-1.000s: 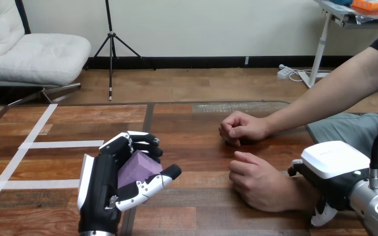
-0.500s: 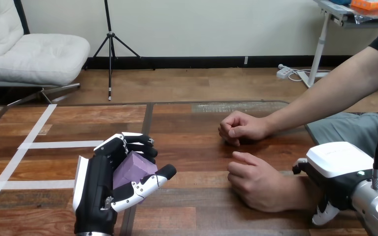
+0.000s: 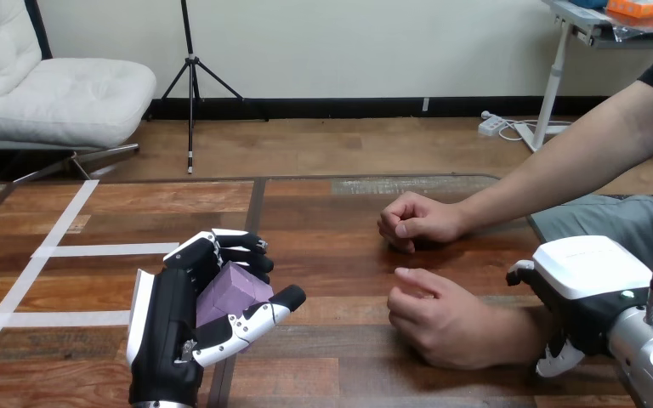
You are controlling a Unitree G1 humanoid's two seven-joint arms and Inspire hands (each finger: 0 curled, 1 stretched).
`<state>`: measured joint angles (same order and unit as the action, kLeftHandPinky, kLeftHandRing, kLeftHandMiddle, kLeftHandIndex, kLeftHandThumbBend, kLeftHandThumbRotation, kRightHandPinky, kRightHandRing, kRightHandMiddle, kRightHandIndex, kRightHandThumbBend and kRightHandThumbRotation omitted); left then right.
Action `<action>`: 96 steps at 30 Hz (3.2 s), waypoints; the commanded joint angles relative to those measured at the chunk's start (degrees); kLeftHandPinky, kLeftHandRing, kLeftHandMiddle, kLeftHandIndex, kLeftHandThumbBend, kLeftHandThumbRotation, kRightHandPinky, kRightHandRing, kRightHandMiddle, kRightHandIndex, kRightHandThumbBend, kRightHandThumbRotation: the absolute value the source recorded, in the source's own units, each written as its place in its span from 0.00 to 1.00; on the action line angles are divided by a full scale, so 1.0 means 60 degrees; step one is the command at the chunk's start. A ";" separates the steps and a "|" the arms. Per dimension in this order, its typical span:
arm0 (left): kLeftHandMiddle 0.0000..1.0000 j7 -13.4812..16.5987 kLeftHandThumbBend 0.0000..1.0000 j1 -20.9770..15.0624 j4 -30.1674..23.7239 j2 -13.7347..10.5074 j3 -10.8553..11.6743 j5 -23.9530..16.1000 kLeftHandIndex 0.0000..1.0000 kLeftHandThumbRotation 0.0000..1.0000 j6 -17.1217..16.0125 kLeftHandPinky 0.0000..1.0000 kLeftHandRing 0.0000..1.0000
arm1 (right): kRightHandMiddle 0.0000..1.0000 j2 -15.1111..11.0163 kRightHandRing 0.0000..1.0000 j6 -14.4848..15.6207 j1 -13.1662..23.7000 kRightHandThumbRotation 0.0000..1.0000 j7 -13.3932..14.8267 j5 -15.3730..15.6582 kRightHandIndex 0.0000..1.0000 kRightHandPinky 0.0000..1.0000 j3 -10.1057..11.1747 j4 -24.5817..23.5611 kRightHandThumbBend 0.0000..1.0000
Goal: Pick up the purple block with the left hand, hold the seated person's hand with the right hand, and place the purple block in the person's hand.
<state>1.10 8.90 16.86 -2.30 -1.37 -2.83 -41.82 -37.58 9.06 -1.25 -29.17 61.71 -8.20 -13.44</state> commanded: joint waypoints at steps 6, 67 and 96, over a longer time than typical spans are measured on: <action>0.50 -0.0019 0.76 -0.0432 -0.0418 0.0038 0.0056 0.0016 0.51 0.03 -0.0178 0.38 0.43 | 0.82 0.0112 0.80 0.0285 0.0487 0.13 0.0039 0.0058 0.81 0.79 0.0006 -0.0451 0.78; 0.50 -0.0041 0.76 -0.0184 -0.0877 0.0045 0.0071 -0.0010 0.51 0.05 -0.0062 0.38 0.44 | 0.63 0.0207 0.59 0.0142 0.1589 0.03 -0.0309 0.0025 0.67 0.52 -0.1250 0.1658 0.71; 0.49 -0.0056 0.76 -0.0225 -0.0877 0.0044 0.0142 0.0032 0.51 0.05 -0.0084 0.38 0.43 | 0.46 0.0149 0.37 -0.0058 0.1657 0.00 0.0623 -0.0585 0.62 0.28 -0.1109 0.2268 0.69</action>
<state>0.57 9.27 14.59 -2.21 -1.00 -2.67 -41.74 -36.44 9.33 7.46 -27.91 59.92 -15.99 -0.84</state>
